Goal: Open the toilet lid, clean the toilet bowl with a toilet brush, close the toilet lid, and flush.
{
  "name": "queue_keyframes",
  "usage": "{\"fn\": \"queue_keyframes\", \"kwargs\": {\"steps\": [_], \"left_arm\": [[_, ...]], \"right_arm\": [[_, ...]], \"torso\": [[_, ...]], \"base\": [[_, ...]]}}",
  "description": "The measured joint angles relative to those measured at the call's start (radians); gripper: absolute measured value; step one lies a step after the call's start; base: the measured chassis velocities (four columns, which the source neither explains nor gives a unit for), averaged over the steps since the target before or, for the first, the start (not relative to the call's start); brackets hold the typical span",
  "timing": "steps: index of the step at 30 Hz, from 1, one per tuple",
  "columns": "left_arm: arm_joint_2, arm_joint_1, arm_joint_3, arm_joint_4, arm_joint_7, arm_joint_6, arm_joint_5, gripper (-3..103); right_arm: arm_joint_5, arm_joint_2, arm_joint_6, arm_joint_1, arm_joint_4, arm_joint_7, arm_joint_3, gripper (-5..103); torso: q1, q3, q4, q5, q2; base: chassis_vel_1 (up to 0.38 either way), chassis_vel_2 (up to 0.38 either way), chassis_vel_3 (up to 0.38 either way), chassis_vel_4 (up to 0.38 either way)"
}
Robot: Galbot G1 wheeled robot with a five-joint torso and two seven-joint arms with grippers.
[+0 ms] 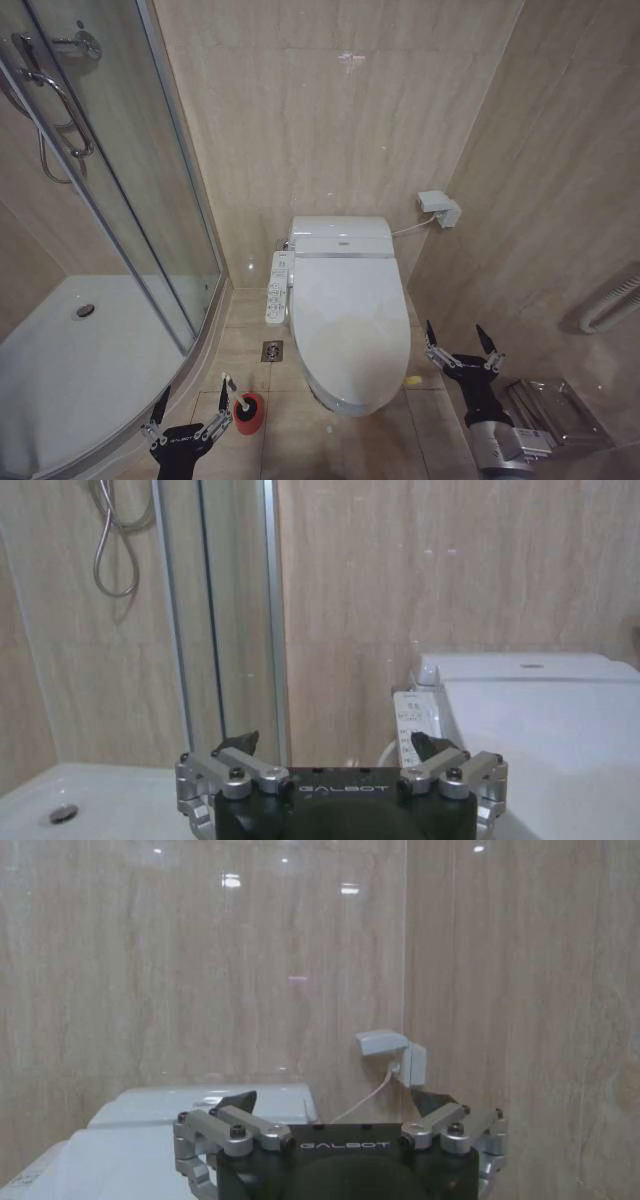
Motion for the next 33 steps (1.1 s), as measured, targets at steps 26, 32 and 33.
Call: {"fn": "queue_keyframes", "kwargs": {"steps": [26,32,33], "left_arm": [[0.000,0.000,0.000,0.000,0.000,0.000,0.000,99],[0.000,0.000,0.000,0.000,0.000,0.000,0.000,99],[0.000,0.000,0.000,0.000,0.000,0.000,0.000,99]], "right_arm": [[-0.131,0.008,-0.003,0.009,-0.019,0.090,-0.035,100],[-0.199,0.040,-0.028,-0.060,0.005,0.119,-0.035,100],[-0.199,0.040,-0.028,-0.060,0.005,0.119,-0.035,100]], "torso": [[0.000,0.000,0.0001,0.0001,0.000],[0.000,0.000,-0.0002,0.0001,0.000],[0.000,0.000,-0.0002,0.0001,0.000]], "base": [[-0.013,-0.010,0.010,0.008],[0.000,0.000,0.000,0.000],[0.000,0.000,0.000,0.000]]}}
